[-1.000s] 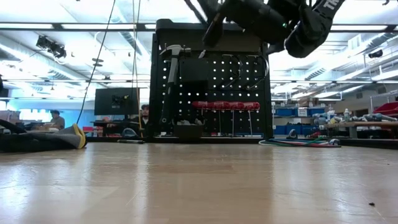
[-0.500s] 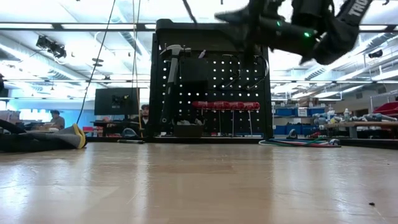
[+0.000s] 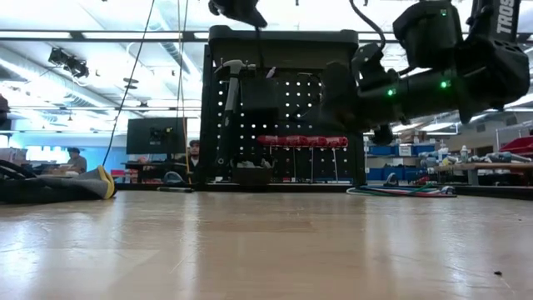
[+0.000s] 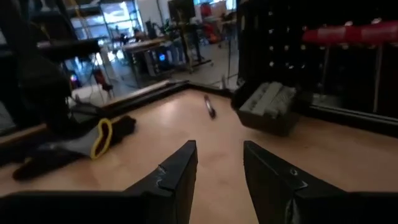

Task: Hang tools onto peg board
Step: Put the black pen on the peg board

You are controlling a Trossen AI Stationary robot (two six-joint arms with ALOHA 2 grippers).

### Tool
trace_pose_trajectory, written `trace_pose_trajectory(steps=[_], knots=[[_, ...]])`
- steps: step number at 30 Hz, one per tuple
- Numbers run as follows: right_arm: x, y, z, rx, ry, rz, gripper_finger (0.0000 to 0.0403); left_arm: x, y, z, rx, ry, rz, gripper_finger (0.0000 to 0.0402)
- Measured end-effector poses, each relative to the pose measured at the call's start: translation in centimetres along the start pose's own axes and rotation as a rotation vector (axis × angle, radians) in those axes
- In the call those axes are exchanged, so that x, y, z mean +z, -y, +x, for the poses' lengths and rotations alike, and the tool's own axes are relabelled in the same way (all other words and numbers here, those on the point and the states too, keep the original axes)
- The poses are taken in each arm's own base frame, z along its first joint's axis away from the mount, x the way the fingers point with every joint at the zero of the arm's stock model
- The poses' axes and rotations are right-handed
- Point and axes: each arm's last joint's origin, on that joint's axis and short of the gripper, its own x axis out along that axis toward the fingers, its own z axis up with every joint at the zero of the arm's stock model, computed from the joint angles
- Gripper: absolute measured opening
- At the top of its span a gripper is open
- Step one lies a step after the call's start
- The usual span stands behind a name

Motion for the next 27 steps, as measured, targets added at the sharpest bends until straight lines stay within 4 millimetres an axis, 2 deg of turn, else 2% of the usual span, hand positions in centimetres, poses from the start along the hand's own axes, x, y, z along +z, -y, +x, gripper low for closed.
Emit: trace_pose_trajectory(steps=[7, 12, 21, 27], knots=[[-0.9, 0.1, 0.1, -0.007, -0.03, -0.014, 0.014, 2.0, -1.7, 2.0, 0.122, -0.103, 0.018, 0.0041], [-1.0, 0.1, 0.1, -0.01, -0.042, -0.025, 0.014, 2.2, -1.6, 3.2, 0.135, -0.118, 0.024, 0.0041], [-1.1, 0.1, 0.1, -0.012, -0.053, -0.028, 0.014, 0.4, -1.6, 4.9, 0.134, -0.218, -0.009, 0.0042], [-1.2, 0.2, 0.1, -0.015, -0.062, -0.03, 0.014, -0.3, -1.4, 5.5, 0.129, -0.258, -0.017, 0.0062]])
